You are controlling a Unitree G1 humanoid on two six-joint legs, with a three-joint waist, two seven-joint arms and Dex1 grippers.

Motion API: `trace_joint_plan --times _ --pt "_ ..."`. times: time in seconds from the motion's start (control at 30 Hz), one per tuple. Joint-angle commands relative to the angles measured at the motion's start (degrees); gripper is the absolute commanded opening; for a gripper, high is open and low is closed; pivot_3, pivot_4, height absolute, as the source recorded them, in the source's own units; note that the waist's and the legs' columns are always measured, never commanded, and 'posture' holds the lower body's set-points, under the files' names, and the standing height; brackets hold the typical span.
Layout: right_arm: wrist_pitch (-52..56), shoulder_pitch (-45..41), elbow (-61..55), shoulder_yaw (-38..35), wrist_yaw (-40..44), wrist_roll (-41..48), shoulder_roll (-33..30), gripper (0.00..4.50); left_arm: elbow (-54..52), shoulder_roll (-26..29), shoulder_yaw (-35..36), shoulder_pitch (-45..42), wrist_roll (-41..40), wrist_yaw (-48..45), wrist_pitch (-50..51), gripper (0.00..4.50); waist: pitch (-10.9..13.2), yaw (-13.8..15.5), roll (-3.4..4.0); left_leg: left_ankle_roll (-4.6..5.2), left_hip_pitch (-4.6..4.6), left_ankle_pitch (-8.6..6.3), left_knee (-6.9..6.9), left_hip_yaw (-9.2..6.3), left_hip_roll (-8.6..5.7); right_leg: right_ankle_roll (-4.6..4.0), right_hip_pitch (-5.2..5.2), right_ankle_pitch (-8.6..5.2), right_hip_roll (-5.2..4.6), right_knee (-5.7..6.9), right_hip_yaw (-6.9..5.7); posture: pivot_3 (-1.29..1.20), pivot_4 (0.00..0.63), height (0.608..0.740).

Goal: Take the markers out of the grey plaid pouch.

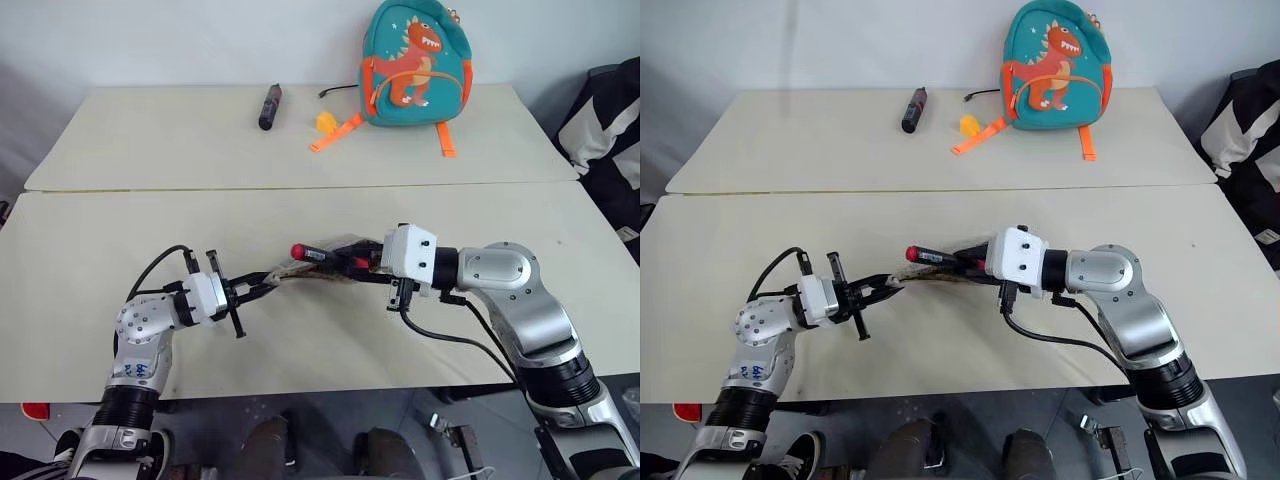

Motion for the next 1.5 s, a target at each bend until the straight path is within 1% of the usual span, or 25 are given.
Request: trace_joint_plan --times 0.03,0.1,0.13,0.2,0.23,0.27,0.3,0.33,0.4,0.5,0.63,0.77,1.0,1.07,1.13,1.2,1.27,1.33,1.4,1.43,1.5 --pt "9.23 -2.93 -5.02 -6.55 -2.46 9.63 0.16 0.55 -0.62 0.25 0.76 0.56 -0.68 0.12 -0.08 0.00 0.00 -0.01 0.00 0.00 -0.01 0.00 0.00 0.00 0.00 0.00 0.00 0.00 0.00 0.00 0.01 0.00 0.150 0.740" --pt "21.25 -5.01 -5.80 -12.98 -6.51 20.46 1.21 0.55 -0.45 0.19 1.41 0.76 -1.30 0.52 0.43 0.00 0.00 -0.07 -0.01 0.00 -0.01 0.00 0.01 -0.02 0.00 0.00 0.01 0.00 -0.01 -0.01 0.01 0.00 0.150 0.740" --pt "26.05 -5.09 -4.54 -14.62 -6.69 21.35 -1.38 0.55 -0.31 0.15 1.80 0.80 -1.63 0.75 0.62 0.00 0.00 -0.06 -0.01 0.00 -0.01 0.00 0.02 -0.07 0.01 0.00 0.04 0.00 -0.02 -0.02 0.01 0.00 0.150 0.740" --pt "30.59 -4.96 -2.52 -15.77 -7.11 20.55 -5.74 0.55 -0.22 0.09 2.28 0.84 -1.88 1.06 0.68 0.00 0.00 0.26 0.00 0.01 0.01 -0.01 0.02 -0.21 0.00 0.00 0.17 0.00 -0.03 -0.11 0.02 0.00 0.150 0.740" --pt "34.43 -5.70 0.69 -16.48 -9.60 18.56 -8.52 0.55 -0.29 -0.01 2.63 0.79 -2.08 1.41 0.85 0.00 0.00 0.51 0.00 0.03 0.00 -0.02 0.04 -0.29 0.00 0.00 0.28 0.00 -0.04 -0.25 0.03 0.00 0.150 0.740" --pt "35.69 -5.86 2.82 -16.60 -10.66 17.17 -11.02 0.55 -0.38 -0.05 2.78 0.80 -2.06 1.44 0.74 0.00 0.00 0.64 -0.01 0.05 0.00 -0.06 0.06 -0.29 0.00 -0.01 0.33 0.00 -0.05 -0.37 0.06 0.00 0.150 0.740" --pt "36.46 -6.26 4.59 -17.22 -11.44 16.75 -12.47 0.55 -0.46 -0.09 2.81 0.80 -1.98 1.40 0.56 0.00 0.00 0.81 0.00 0.06 0.00 -0.07 0.07 -0.28 -0.01 -0.01 0.34 0.00 -0.08 -0.46 0.05 0.00 0.150 0.740" --pt "38.67 -7.17 6.35 -18.36 -13.25 17.18 -12.60 0.55 -0.58 -0.20 2.80 0.82 -1.94 1.40 0.57 0.00 0.01 0.90 0.01 0.07 -0.03 -0.07 0.08 -0.23 -0.02 -0.01 0.33 0.00 -0.08 -0.69 0.04 0.00 0.150 0.740" --pt "38.58 -7.04 8.62 -17.46 -14.55 14.99 -14.19 0.55 -0.83 -0.44 2.69 0.88 -1.86 1.27 0.63 0.00 0.01 0.98 0.01 0.06 -0.01 -0.07 0.04 -0.18 0.00 -0.01 0.33 0.00 -0.07 -0.73 0.00 0.00 0.150 0.740" --pt "35.21 -2.15 12.25 -13.80 -12.67 10.09 -19.02 0.55 -0.99 -0.70 2.54 0.82 -1.83 0.95 0.42 0.00 0.01 1.01 0.01 0.05 -0.01 -0.06 -0.01 -0.12 0.00 0.00 0.30 0.00 -0.04 -0.73 -0.03 0.00 0.150 0.740" --pt "33.29 3.15 18.18 -13.31 -16.77 6.61 -17.31 0.55 -1.01 -0.83 2.53 0.83 -1.67 0.87 0.21 0.00 0.01 1.21 0.01 0.06 -0.02 -0.06 -0.01 -0.08 -0.01 0.01 0.37 0.01 -0.03 -0.75 -0.13 0.00 0.150 0.740" --pt "30.98 2.81 22.74 -13.33 -19.44 3.67 -16.34 0.55 -1.89 -0.82 2.40 1.14 -1.70 0.97 0.42 0.00 0.03 1.02 0.08 0.09 -0.01 -0.04 0.06 0.01 -0.01 0.02 0.37 0.02 -0.03 -0.76 -0.15 0.00 0.150 0.740" --pt "32.33 2.49 24.14 -14.12 -18.88 4.68 -14.74 0.55 -1.80 -0.74 2.40 1.08 -1.52 0.91 0.12 0.00 0.03 1.15 0.07 0.09 0.02 -0.05 0.09 -0.05 0.01 0.02 0.40 0.02 -0.04 -0.77 -0.15 0.00 0.150 0.740" --pt "32.60 2.49 24.22 -14.31 -18.90 4.66 -14.48 1.29 -2.00 -0.80 2.31 1.15 -1.49 0.92 0.04 0.00 0.03 1.13 0.07 0.09 0.02 -0.05 0.09 -0.05 0.01 0.03 0.41 0.02 -0.03 -0.77 -0.16 0.00 0.150 0.740" --pt "32.53 2.36 24.21 -14.28 -18.23 4.64 -14.38 1.82 -2.13 -0.87 2.16 1.28 -1.41 0.88 -0.06 0.00 0.03 1.11 0.08 0.09 0.02 -0.05 0.08 -0.05 0.01 0.03 0.40 0.02 -0.03 -0.76 -0.15 0.00 0.150 0.740" --pt "32.36 1.85 23.95 -14.63 -18.16 4.74 -14.06 2.58 -2.20 -0.90 2.07 1.32 -1.45 0.80 -0.03 0.00 0.03 1.10 0.08 0.09 0.02 -0.05 0.08 -0.04 0.01 0.03 0.39 0.02 -0.03 -0.76 -0.15 0.00 0.150 0.740" --pt "30.78 1.39 22.95 -14.73 -18.05 4.34 -14.29 3.20 -2.14 -0.85 2.09 1.25 -1.54 0.68 -0.03 0.00 0.03 1.09 0.08 0.09 0.01 -0.05 0.08 -0.05 0.01 0.03 0.39 0.02 -0.03 -0.76 -0.16 0.00 0.150 0.740" --pt "28.78 0.48 21.57 -15.37 -17.65 4.64 -14.30 3.20 -2.03 -0.80 2.15 1.19 -1.61 0.59 -0.05 0.00 0.03 1.10 0.08 0.09 0.01 -0.05 0.08 -0.04 0.01 0.03 0.39 0.02 -0.03 -0.77 -0.15 0.00 0.150 0.740" --pt "25.78 -0.61 15.76 -16.40 -13.77 7.40 -15.00 3.20 -1.86 -0.78 2.16 1.13 -1.62 0.43 -0.18 0.00 0.04 1.09 0.09 0.09 0.01 -0.05 0.08 -0.04 0.01 0.03 0.38 0.02 -0.03 -0.77 -0.15 0.00 0.150 0.740" --pt "25.87 -1.08 12.57 -17.65 -12.46 9.78 -14.62 3.20 -1.79 -0.77 2.17 1.08 -1.64 0.35 -0.27 0.00 0.05 1.10 0.11 0.09 0.01 -0.05 0.08 -0.04 0.01 0.03 0.37 0.02 -0.03 -0.76 -0.15 0.00 0.150 0.740" --pt "29.34 -1.81 6.84 -20.39 -10.94 15.55 -13.82 3.20 -1.64 -0.77 2.18 1.00 -1.59 0.24 -0.48 0.00 0.08 1.04 0.16 0.09 0.00 -0.05 0.04 -0.06 0.02 0.03 0.35 0.02 -0.03 -0.77 -0.14 0.00 0.150 0.740"
